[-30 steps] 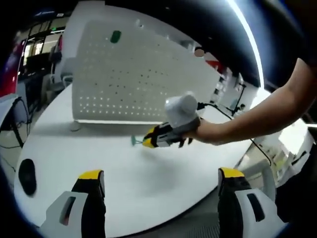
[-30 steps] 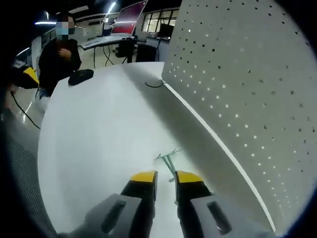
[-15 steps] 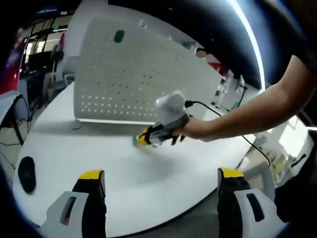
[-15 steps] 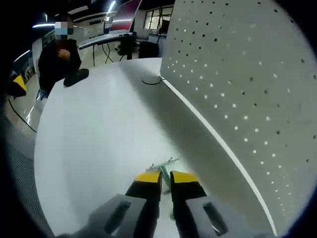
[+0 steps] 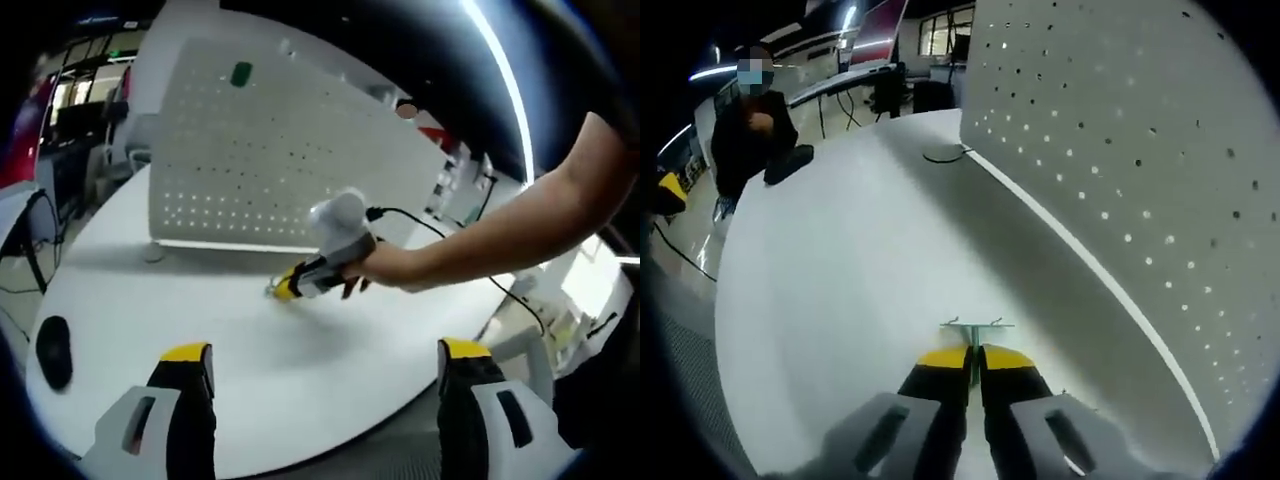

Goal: Insert the hook assembly into the mounting plate slot until the hook locks in place.

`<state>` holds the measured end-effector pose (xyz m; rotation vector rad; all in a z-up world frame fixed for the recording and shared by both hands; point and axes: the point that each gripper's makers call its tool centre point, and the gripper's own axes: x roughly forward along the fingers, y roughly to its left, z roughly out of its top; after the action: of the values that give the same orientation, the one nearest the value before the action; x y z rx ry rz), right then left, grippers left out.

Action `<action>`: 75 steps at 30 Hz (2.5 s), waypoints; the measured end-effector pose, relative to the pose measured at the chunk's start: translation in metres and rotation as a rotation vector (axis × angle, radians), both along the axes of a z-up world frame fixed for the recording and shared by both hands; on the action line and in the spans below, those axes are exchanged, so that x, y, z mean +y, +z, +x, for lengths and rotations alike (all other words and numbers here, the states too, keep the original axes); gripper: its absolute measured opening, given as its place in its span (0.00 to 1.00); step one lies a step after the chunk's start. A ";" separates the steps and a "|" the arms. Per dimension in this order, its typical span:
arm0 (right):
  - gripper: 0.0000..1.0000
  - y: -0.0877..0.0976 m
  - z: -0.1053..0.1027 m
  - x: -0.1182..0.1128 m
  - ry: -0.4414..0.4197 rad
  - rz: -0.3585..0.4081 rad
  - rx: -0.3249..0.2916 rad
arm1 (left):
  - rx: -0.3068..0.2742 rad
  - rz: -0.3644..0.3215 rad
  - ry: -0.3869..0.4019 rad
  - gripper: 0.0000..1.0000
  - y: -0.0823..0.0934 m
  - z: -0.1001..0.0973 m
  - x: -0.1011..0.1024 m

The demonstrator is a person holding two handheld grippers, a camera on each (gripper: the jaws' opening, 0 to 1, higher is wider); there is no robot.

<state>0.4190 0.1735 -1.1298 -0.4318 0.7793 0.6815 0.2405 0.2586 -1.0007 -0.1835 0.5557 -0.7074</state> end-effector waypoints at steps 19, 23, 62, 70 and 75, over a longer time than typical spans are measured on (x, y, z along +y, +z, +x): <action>0.00 0.047 0.006 0.000 -0.121 0.081 -0.035 | 0.005 -0.032 -0.011 0.92 0.004 -0.001 -0.003; 0.00 0.058 0.004 -0.004 -0.144 0.091 -0.046 | 0.013 -0.067 0.002 0.93 0.007 0.000 -0.001; 0.00 0.125 -0.111 0.010 -0.365 0.646 0.227 | -0.248 0.081 -0.144 0.72 0.058 0.070 -0.008; 0.00 0.145 -0.132 0.019 -0.380 0.774 0.298 | -0.234 0.081 -0.237 0.54 0.055 0.061 -0.017; 0.00 0.156 -0.138 0.025 -0.365 0.855 0.323 | -0.260 0.054 -0.280 0.46 0.062 0.056 -0.023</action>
<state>0.2808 0.1984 -0.9738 0.5982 0.7642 0.6790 0.2967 0.2353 -0.9384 0.0384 0.3536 -0.9709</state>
